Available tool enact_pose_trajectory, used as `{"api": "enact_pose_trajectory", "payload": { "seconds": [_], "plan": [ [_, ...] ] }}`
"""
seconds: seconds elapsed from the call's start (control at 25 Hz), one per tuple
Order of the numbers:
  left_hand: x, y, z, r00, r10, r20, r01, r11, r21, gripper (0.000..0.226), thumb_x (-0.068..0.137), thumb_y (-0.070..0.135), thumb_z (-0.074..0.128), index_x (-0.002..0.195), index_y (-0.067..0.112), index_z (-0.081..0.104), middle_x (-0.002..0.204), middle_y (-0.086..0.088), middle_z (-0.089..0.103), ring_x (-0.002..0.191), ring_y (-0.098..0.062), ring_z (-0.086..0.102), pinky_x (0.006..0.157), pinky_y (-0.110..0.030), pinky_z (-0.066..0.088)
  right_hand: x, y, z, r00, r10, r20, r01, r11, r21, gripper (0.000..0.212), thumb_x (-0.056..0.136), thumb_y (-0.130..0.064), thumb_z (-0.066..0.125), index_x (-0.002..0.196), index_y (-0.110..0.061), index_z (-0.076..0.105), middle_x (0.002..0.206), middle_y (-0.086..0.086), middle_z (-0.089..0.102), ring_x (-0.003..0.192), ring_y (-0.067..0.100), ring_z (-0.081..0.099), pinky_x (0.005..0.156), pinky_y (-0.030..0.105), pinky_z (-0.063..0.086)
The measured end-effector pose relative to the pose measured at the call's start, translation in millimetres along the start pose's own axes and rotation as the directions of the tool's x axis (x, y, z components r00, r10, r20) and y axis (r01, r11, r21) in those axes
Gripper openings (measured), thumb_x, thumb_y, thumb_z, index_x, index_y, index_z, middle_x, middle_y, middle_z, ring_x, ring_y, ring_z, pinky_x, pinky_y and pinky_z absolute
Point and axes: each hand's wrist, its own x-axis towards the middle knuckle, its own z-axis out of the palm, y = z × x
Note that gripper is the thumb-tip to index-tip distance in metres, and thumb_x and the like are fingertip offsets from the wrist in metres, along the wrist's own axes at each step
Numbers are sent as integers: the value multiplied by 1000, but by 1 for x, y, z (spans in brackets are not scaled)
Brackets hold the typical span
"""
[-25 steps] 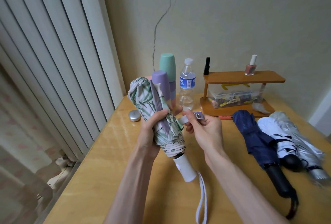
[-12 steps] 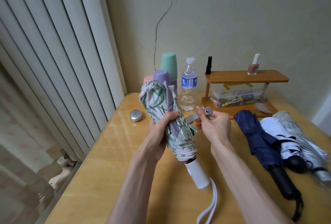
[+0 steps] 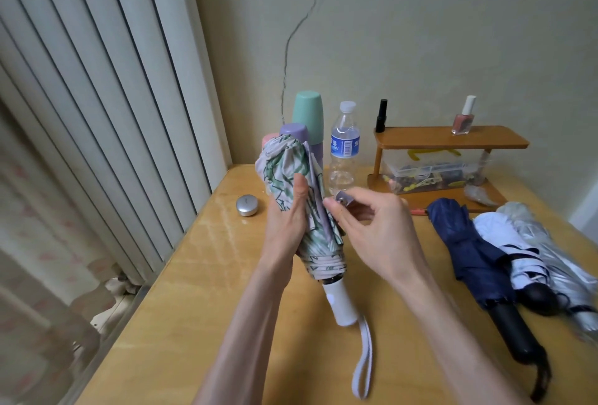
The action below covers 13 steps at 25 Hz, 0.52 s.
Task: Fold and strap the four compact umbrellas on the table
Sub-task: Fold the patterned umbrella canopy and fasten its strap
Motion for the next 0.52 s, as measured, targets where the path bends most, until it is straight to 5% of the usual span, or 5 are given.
{"api": "enact_pose_trajectory", "payload": {
  "seconds": [0.12,0.32,0.52],
  "plan": [
    [0,1,3,998,31,-54,-33,999,-33,62,100,65,58,151,31,54,140,14,68,131,-8,63,118,-45,46,-1,-3,1,984,-177,-33,169,971,-170,21,97,-31,76,87,-13,78,78,-5,72,68,20,63,64,40,53],
    [1,-2,3,998,-27,-65,21,996,-90,55,100,59,63,145,27,60,136,4,72,128,-17,67,113,-48,50,-14,-6,23,969,-243,-42,220,930,-296,7,92,-21,81,89,-15,77,83,-6,70,71,13,64,65,37,55],
    [3,5,-19,955,-202,219,249,944,-216,48,99,24,53,140,0,60,132,-22,71,118,-33,71,102,-45,56,-5,5,18,966,227,-120,-213,970,119,8,85,-23,88,85,-19,81,75,-10,77,72,10,74,71,36,62]
  ]
}}
